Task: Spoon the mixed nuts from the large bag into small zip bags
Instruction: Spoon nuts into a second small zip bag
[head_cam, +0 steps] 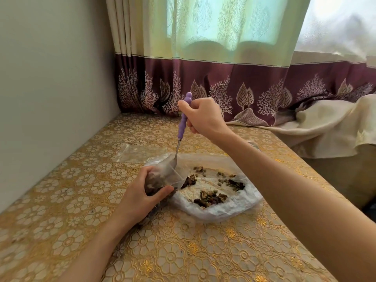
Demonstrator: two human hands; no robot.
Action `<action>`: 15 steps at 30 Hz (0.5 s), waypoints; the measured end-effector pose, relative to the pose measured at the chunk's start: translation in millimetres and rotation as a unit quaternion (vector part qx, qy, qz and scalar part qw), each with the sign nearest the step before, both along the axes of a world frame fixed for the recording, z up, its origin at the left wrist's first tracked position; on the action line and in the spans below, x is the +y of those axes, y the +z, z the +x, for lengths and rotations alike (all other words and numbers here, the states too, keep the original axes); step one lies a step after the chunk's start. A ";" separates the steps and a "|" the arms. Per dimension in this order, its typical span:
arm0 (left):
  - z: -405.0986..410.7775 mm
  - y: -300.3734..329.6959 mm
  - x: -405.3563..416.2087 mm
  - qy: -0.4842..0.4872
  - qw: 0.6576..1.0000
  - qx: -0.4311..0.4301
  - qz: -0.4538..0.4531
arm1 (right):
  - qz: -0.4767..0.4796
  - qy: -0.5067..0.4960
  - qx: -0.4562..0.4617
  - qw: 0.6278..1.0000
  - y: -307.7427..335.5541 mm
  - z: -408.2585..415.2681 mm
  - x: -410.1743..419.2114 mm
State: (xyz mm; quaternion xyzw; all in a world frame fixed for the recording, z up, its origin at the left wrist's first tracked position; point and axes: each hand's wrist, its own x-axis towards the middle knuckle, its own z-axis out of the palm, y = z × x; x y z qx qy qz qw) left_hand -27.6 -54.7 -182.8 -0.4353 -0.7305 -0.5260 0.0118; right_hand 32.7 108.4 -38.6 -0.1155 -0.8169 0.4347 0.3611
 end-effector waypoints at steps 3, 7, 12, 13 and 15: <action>-1.8 -1.2 -1.0 0.003 1.000 0.001 -0.002 | -0.008 -0.008 0.015 1.000 -1.6 4.9 5.3; -3.2 -2.1 -2.3 0.012 1.000 0.006 -0.011 | -0.034 -0.023 0.033 0.999 -10.3 19.0 21.6; -1.1 -3.2 -1.7 0.028 0.999 0.020 -0.010 | -0.107 -0.087 0.036 0.990 -31.0 39.9 53.3; -1.4 -3.0 -1.2 0.032 0.999 0.024 -0.012 | -0.137 -0.095 0.029 0.986 -35.9 44.1 60.1; -1.6 -3.1 -0.2 0.039 0.999 0.031 -0.015 | -0.189 -0.110 0.002 0.976 -47.0 52.2 73.1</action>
